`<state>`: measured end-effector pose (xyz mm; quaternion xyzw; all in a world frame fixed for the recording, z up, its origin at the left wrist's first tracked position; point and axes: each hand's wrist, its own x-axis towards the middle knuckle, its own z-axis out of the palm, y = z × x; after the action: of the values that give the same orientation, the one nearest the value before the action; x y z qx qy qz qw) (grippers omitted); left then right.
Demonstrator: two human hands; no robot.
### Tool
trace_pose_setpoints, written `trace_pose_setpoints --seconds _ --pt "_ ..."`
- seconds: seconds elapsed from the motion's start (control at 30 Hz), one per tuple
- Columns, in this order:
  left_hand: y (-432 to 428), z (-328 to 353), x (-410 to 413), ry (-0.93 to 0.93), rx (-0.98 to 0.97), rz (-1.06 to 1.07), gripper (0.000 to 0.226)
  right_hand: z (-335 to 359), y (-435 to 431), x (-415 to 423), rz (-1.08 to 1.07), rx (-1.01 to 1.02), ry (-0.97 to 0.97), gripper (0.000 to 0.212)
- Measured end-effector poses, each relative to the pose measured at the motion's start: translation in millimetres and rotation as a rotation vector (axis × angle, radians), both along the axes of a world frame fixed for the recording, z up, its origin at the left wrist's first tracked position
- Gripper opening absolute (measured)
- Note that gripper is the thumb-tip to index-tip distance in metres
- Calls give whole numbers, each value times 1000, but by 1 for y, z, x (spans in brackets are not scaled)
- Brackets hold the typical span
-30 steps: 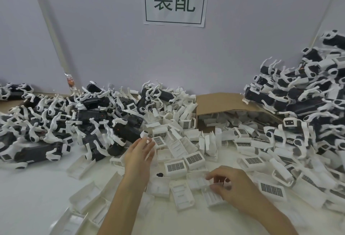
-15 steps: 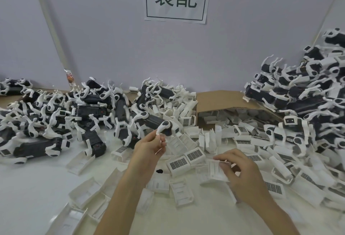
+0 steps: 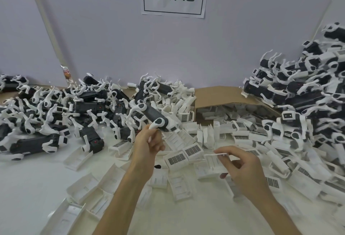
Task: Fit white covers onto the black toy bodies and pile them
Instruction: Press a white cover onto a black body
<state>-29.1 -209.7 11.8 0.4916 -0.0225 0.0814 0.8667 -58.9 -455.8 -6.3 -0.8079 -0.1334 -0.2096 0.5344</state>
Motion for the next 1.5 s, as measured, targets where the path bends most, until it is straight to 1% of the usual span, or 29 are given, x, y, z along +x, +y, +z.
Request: trace_pose_setpoints --seconds 0.13,0.2,0.37,0.4,0.5,0.57,0.6,0.63,0.67,0.7,0.83,0.9,0.97,1.03,1.1,1.17,1.2,1.3,1.5 --pt "5 3 -5 -27 -118 -62 34 0 1 0 19 94 36 41" --pt "2 7 -9 -18 -163 -116 33 3 2 -2 56 103 39 44" --pt "-12 10 -20 47 -305 -344 9 4 2 -1 72 63 23 50" --pt "-15 9 -22 58 -338 -393 13 3 1 -1 71 60 16 54" --pt "-23 11 -26 102 -465 -504 39 3 2 -2 63 58 7 69" --pt "-26 9 -25 135 -490 -506 58 1 3 -1 36 70 -7 69" --pt "-26 9 -24 143 -483 -505 58 1 3 -1 18 77 -15 66" --pt "-26 10 -24 132 -459 -529 51 0 2 0 2 78 -20 63" --pt "-26 11 -24 106 -420 -573 45 0 2 0 -9 74 -26 60" --pt "-25 11 -24 72 -379 -617 44 0 2 0 -14 71 -35 57" --pt "-25 7 -25 31 -314 -665 49 -1 2 2 -27 74 -81 59" --pt "-27 7 -25 22 -237 -661 53 -1 1 3 -54 60 -109 58" --pt "-30 8 -25 47 -174 -638 58 -2 -1 3 -92 49 -143 59" --pt "-33 8 -26 81 -122 -605 59 -1 -1 2 -133 47 -189 66" --pt "-37 6 -27 80 -8 -601 59 -1 -2 1 -171 36 -246 71" --pt "-41 4 -30 72 107 -596 61 -2 -3 1 -194 14 -296 67" --pt "-43 3 -30 79 137 -593 58 -3 -4 2 -196 9 -313 64" --pt "-49 1 -31 99 188 -585 46 -3 -2 2 -146 -43 -362 59" --pt "-49 -3 -29 101 261 -548 51 -3 2 1 39 -153 -361 69"
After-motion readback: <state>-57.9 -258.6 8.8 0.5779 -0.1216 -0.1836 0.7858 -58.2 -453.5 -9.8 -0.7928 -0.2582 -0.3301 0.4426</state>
